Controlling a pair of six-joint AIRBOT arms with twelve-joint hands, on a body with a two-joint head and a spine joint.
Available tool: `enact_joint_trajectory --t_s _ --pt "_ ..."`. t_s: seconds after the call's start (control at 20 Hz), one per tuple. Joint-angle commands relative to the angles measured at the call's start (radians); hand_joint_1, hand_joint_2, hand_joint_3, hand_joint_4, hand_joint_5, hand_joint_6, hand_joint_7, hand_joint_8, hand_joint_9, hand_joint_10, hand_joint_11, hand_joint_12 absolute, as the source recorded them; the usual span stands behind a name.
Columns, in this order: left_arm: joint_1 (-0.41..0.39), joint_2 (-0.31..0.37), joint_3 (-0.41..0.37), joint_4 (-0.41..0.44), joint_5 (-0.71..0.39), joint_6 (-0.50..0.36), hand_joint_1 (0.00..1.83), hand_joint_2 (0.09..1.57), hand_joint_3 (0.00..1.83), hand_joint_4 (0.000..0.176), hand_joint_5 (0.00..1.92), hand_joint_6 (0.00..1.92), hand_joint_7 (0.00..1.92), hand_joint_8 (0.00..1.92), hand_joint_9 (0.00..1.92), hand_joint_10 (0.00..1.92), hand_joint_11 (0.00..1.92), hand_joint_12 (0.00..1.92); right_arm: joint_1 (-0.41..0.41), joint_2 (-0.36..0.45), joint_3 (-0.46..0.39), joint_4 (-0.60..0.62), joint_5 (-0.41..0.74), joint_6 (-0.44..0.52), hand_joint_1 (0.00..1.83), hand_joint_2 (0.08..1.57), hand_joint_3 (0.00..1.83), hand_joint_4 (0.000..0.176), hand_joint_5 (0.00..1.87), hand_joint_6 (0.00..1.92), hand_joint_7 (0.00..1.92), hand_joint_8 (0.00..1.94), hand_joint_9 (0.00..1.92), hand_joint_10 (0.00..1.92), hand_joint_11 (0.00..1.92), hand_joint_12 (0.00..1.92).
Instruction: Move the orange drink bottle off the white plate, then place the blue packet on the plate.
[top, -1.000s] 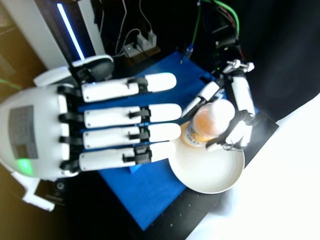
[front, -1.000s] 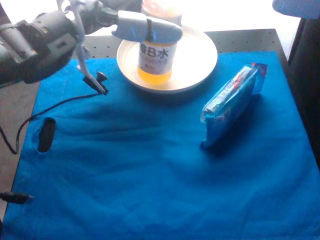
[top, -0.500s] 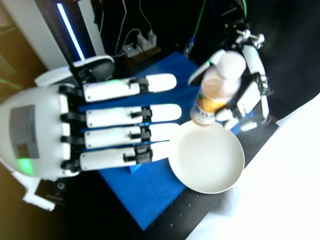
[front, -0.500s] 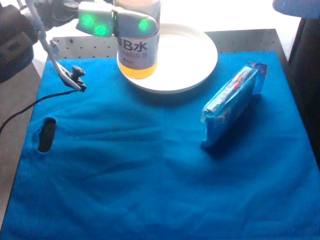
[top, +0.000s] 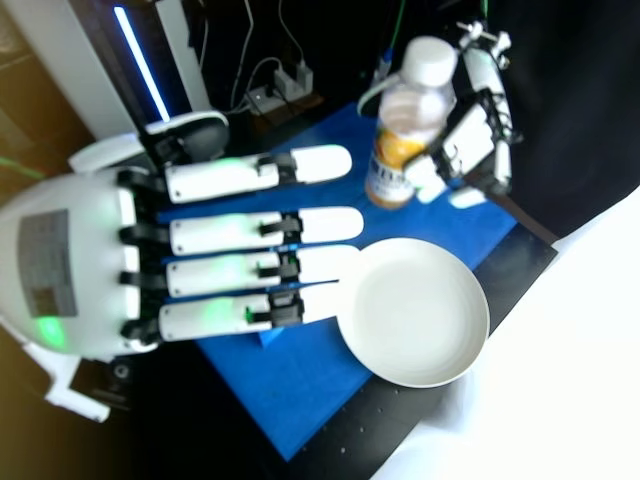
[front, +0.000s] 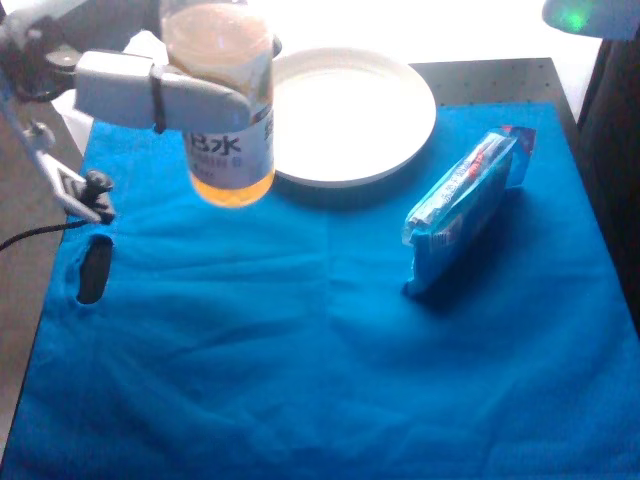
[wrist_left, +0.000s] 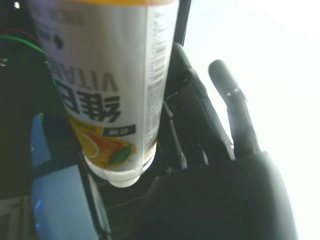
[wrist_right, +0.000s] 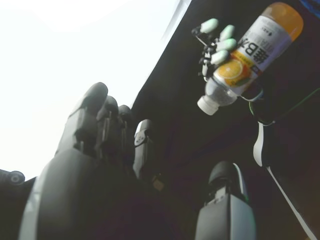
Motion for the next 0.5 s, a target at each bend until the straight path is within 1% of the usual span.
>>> enact_joint_trajectory --t_s 0.0,0.05,0.1,0.15,0.2,0.25,0.3,0.4,0.45 --pt "0.0 0.009 -0.01 -0.071 -0.151 -0.009 1.24 1.08 0.0 0.0 0.98 0.91 1.1 0.86 1.15 0.02 0.52 1.08 0.015 -0.003 0.002 0.054 0.101 0.008 0.51 0.91 0.0 0.116 0.33 0.0 0.22 0.01 0.18 0.0 0.0 0.63" --pt "0.014 0.018 -0.023 -0.073 -0.164 -0.007 1.22 1.1 0.0 0.025 0.99 0.92 1.04 0.93 1.13 0.01 0.52 1.06 0.014 -0.004 0.002 0.054 0.101 0.008 0.5 0.9 0.0 0.12 0.34 0.0 0.23 0.0 0.18 0.0 0.0 0.62" --pt "0.027 0.024 -0.033 -0.078 -0.175 -0.002 1.22 1.11 0.0 0.017 0.95 0.98 1.04 0.94 1.15 0.01 0.53 1.04 0.014 -0.004 0.002 0.054 0.101 0.008 0.48 0.89 0.0 0.118 0.36 0.01 0.25 0.0 0.18 0.0 0.0 0.58" --pt "0.051 0.033 -0.048 -0.091 -0.192 0.01 1.22 1.12 0.0 0.005 0.92 1.02 1.02 0.98 1.13 0.0 0.48 1.06 0.013 -0.004 0.002 0.054 0.101 0.008 0.49 0.9 0.0 0.1 0.36 0.0 0.23 0.0 0.16 0.0 0.0 0.52" --pt "0.06 0.037 -0.055 -0.095 -0.198 0.016 1.22 1.12 0.0 0.005 0.92 1.02 1.02 0.98 1.13 0.0 0.48 1.06 0.013 -0.004 0.002 0.054 0.101 0.008 0.49 0.9 0.0 0.1 0.36 0.0 0.23 0.0 0.16 0.0 0.0 0.52" --pt "0.072 0.042 -0.064 -0.097 -0.204 0.021 1.22 1.11 0.0 0.014 0.98 0.91 1.02 0.99 1.13 0.0 0.5 1.16 0.013 -0.002 0.002 0.054 0.101 0.008 0.49 0.9 0.0 0.095 0.37 0.0 0.23 0.0 0.17 0.0 0.0 0.55" --pt "0.085 0.044 -0.073 -0.1 -0.21 0.025 1.22 1.11 0.0 0.014 0.98 0.91 1.02 0.99 1.13 0.0 0.5 1.16 0.013 -0.001 0.002 0.054 0.101 0.008 0.49 0.9 0.0 0.095 0.37 0.0 0.23 0.0 0.17 0.0 0.0 0.55" --pt "0.106 0.042 -0.082 -0.099 -0.211 0.027 1.23 1.11 0.0 0.0 1.01 0.82 1.0 1.07 1.15 0.01 0.57 1.25 0.013 -0.003 0.002 0.054 0.101 0.008 0.48 0.88 0.0 0.097 0.38 0.0 0.26 0.0 0.19 0.0 0.0 0.62" --pt "0.113 0.039 -0.084 -0.099 -0.212 0.027 1.22 1.11 0.0 0.004 1.02 0.82 0.97 1.1 1.12 0.0 0.48 1.3 0.013 -0.004 0.002 0.054 0.101 0.008 0.47 0.88 0.0 0.106 0.37 0.0 0.27 0.0 0.19 0.0 0.0 0.63"
